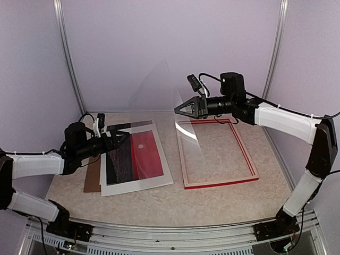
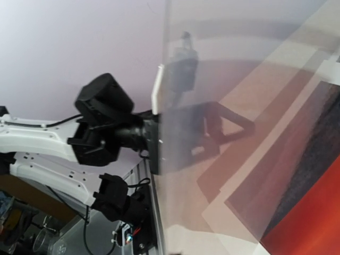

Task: Put the photo into the frame
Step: Pass from the right arm to the left

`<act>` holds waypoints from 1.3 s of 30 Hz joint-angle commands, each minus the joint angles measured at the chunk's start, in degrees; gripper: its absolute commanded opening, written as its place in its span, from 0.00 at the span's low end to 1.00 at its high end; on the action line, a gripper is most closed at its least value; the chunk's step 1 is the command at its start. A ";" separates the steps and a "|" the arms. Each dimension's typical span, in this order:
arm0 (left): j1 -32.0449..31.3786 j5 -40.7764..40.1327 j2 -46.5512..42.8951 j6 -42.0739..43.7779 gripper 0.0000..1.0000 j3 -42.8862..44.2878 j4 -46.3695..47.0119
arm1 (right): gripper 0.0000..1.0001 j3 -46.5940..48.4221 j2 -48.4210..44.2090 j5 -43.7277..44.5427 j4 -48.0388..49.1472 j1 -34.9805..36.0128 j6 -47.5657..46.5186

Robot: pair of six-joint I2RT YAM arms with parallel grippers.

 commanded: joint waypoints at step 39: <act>-8.06 -2.85 3.55 8.60 0.99 2.87 1.92 | 0.00 17.44 -4.21 19.53 -34.79 -2.53 -24.25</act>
